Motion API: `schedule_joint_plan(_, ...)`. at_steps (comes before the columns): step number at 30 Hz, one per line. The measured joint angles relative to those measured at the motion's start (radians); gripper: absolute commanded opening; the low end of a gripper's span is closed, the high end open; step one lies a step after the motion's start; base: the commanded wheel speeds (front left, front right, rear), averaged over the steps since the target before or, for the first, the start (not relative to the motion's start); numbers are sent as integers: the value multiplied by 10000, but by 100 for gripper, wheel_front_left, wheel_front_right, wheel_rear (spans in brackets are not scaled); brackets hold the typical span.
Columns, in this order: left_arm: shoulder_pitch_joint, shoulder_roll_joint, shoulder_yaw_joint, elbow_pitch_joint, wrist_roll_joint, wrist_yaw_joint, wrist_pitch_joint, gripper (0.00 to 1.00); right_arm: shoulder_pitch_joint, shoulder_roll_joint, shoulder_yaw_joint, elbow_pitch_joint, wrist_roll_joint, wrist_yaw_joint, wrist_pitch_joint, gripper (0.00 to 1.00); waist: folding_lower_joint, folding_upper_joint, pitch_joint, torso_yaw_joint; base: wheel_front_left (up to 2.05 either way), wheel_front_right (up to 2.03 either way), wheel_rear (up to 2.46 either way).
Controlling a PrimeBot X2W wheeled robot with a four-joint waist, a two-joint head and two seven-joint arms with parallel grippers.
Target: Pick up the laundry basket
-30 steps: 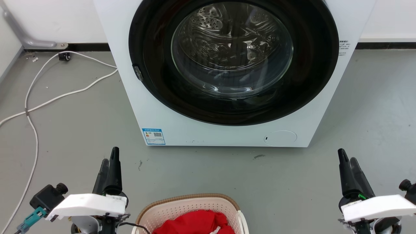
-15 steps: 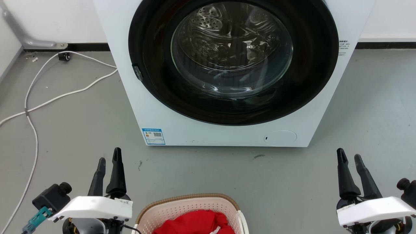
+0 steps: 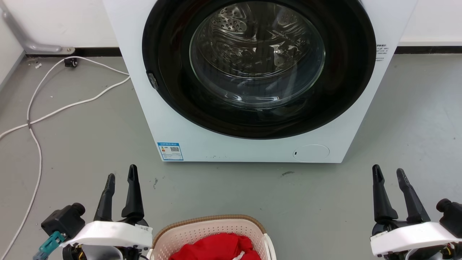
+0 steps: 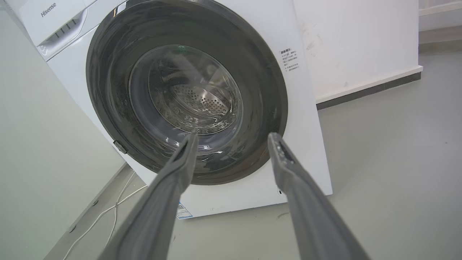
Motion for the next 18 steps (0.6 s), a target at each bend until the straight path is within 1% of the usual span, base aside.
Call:
schedule_joint_plan(6,92,2,-73,-94,600,33,-167,100,70,-2,29,-167,-673,0,-150,100,0,0,-11,-6,0,0,0)
schedule_joint_plan(11,166,2,-107,-136,1114,173,-293,100,130,-2,44,-299,-1216,0,-274,100,0,0,-21,-17,0,0,0)
schedule_joint_plan(18,201,4,-184,-268,1751,249,-462,100,222,-2,92,-477,-1927,0,-449,100,0,0,-20,-25,0,0,0)
